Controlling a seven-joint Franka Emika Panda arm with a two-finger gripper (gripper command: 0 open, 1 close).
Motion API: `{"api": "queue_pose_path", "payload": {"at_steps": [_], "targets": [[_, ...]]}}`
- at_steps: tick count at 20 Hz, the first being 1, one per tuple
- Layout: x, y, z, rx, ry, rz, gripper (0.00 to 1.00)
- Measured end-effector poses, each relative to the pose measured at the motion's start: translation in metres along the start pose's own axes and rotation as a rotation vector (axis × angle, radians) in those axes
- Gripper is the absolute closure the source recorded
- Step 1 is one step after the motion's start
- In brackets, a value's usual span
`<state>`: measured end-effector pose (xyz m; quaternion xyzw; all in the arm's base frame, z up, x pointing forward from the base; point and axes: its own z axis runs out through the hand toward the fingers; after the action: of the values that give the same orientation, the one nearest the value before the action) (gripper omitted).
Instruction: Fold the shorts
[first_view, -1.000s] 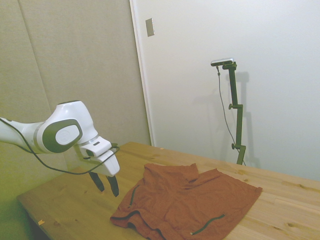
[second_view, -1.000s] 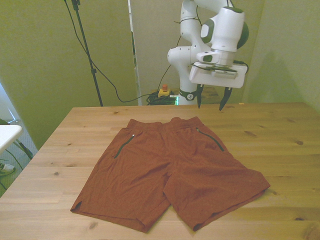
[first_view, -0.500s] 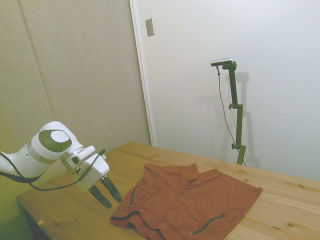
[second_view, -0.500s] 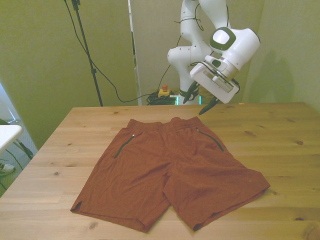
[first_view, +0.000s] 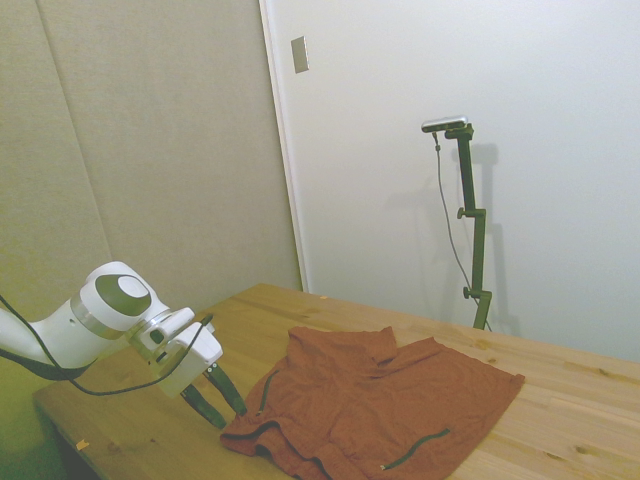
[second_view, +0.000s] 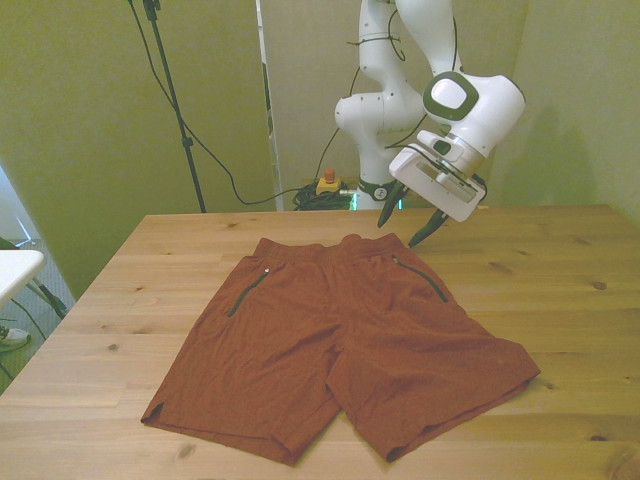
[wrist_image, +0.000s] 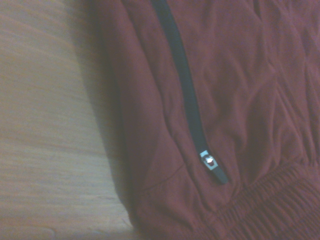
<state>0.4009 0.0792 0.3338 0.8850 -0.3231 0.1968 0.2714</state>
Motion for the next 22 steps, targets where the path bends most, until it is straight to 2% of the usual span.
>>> {"api": "queue_pose_path", "payload": {"at_steps": [5,6,13,22], "targets": [[0.011,0.001,0.015,-0.034,0.029,0.009,0.00],[0.015,0.002,0.019,-0.040,0.030,0.013,1.00],[0.035,-0.004,0.032,-0.052,0.023,0.031,1.00],[0.027,-0.016,0.033,-0.046,0.019,0.023,1.00]]}}
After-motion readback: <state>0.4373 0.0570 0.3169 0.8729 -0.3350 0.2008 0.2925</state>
